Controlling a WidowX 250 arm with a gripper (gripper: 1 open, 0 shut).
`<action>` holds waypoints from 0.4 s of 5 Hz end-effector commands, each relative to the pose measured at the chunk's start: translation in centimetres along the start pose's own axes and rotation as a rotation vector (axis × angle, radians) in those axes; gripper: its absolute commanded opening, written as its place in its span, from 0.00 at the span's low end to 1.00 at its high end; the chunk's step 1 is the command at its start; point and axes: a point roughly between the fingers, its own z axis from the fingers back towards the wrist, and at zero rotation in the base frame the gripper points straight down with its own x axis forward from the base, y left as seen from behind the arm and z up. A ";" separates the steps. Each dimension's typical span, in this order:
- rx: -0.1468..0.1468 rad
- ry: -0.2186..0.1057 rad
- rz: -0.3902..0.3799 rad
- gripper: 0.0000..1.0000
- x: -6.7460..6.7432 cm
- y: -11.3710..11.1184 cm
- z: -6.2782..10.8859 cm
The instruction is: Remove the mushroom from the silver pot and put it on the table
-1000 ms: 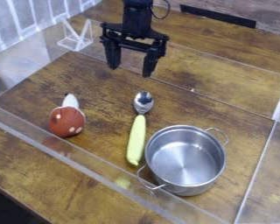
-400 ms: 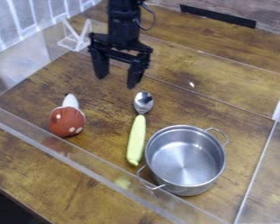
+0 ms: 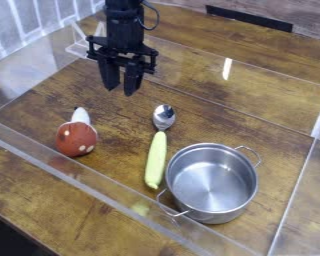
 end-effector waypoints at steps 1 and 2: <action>0.018 -0.094 -0.029 1.00 0.1 -1.3 3.4; 0.016 -0.093 0.002 1.00 -0.1 -2.6 3.6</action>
